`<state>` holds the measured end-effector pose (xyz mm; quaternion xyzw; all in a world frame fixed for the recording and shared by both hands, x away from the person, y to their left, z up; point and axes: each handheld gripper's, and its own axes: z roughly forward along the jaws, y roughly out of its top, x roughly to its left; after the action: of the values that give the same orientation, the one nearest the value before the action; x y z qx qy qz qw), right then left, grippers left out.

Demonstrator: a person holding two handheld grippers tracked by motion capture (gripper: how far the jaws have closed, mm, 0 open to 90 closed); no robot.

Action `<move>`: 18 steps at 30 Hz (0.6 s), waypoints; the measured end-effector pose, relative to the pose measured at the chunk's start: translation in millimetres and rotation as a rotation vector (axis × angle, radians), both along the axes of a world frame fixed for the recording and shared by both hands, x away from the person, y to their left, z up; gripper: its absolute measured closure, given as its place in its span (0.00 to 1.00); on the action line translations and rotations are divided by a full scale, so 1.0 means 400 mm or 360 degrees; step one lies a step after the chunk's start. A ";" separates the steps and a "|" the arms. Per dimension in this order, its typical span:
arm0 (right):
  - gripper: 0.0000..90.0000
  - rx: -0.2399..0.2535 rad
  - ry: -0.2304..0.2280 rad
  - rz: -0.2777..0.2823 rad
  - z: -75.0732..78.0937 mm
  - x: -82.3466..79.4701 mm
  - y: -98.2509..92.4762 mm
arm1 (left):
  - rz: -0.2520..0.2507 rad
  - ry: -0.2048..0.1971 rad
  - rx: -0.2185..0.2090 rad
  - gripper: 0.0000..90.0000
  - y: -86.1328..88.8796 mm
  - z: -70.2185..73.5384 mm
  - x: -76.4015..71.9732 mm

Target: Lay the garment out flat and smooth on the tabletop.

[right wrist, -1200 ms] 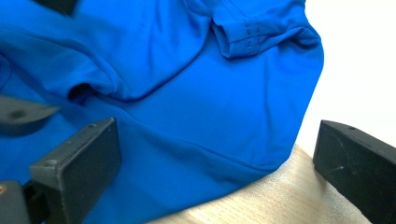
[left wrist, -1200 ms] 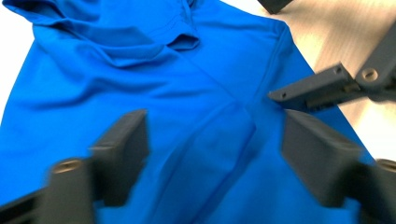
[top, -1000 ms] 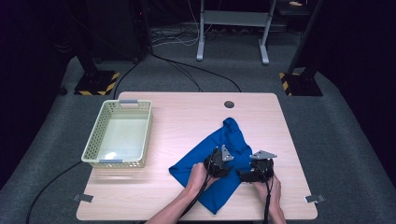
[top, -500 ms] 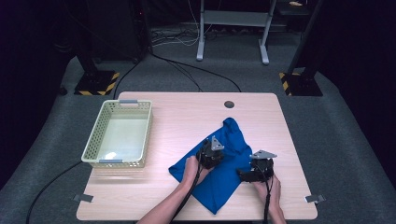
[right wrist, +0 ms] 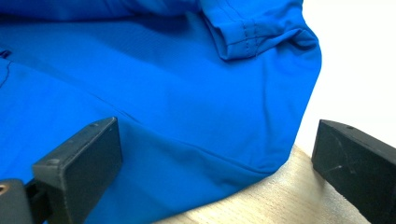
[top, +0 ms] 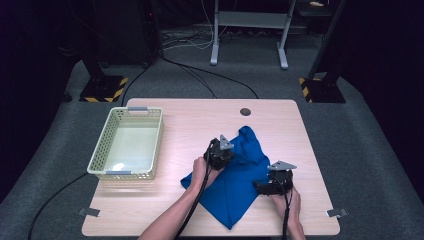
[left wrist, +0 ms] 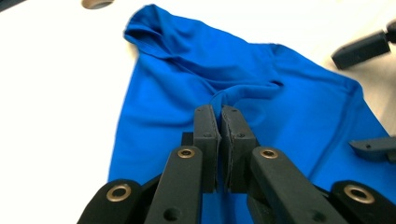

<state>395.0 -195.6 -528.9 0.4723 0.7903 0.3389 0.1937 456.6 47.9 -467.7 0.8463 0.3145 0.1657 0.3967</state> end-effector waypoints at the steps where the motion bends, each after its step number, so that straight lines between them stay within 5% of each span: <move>1: 0.01 -0.0001 -0.0002 0.0000 0.000 0.000 0.000 | 0.0014 -0.0005 -0.0004 0.96 0.006 0.006 0.007; 10: 0.01 0.0001 -0.0005 -0.0001 -0.001 0.000 0.000 | 0.0139 0.0010 -0.0043 0.96 0.065 0.034 0.071; 18: 0.01 0.0001 -0.0004 0.0000 0.000 0.000 0.000 | 0.0219 0.0031 -0.0037 0.96 0.103 0.024 0.104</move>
<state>395.1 -195.6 -529.1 0.4720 0.7899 0.3397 0.1945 498.1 89.1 -458.2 0.8196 0.3777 0.1806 0.3912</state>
